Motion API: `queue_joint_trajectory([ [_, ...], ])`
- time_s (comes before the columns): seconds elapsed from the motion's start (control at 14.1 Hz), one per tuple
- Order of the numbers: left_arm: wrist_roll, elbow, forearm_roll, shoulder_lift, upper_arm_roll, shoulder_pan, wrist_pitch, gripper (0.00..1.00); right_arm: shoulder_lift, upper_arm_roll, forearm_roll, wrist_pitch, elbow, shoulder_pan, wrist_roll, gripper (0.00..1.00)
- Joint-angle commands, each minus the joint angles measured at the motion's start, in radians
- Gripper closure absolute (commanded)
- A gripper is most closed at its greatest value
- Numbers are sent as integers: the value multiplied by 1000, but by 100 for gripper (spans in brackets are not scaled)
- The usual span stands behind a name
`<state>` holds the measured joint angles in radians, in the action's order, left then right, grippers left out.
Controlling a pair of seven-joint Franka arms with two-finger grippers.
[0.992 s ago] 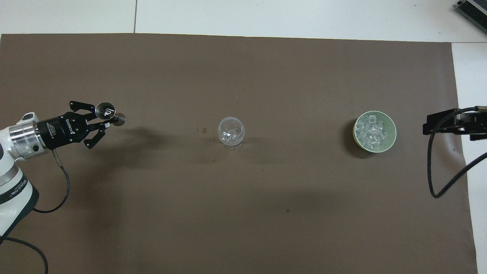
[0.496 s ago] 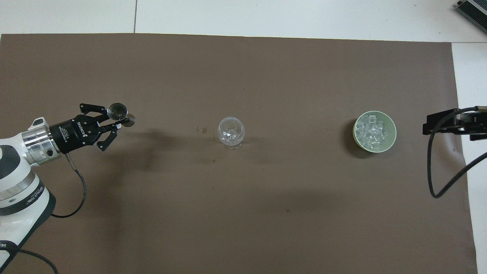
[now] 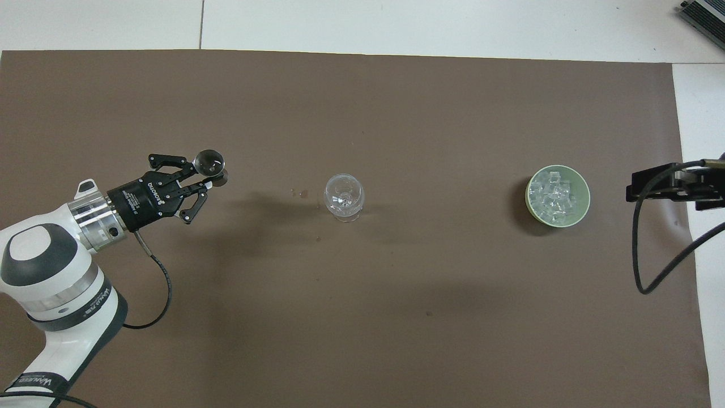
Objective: Pour wine and add ice with both arms
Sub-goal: 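Carry the jigger with the left gripper toward the wine glass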
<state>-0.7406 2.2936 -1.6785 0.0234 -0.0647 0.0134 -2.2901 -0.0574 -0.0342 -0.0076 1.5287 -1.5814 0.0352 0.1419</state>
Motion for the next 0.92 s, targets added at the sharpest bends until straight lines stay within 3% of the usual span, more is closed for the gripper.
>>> queue_joint_trajectory([
  [0.0,-16,35,-64,-52,14,77,-87,100,-38,2,21,33,-63,-4,-27,0],
  [0.35,-14,33,-135,-79,14,177,-206,100,-56,8,21,44,-100,-6,-28,0],
  [0.85,-6,15,-213,-105,16,318,-393,100,-35,13,21,154,-132,-8,-28,0],
])
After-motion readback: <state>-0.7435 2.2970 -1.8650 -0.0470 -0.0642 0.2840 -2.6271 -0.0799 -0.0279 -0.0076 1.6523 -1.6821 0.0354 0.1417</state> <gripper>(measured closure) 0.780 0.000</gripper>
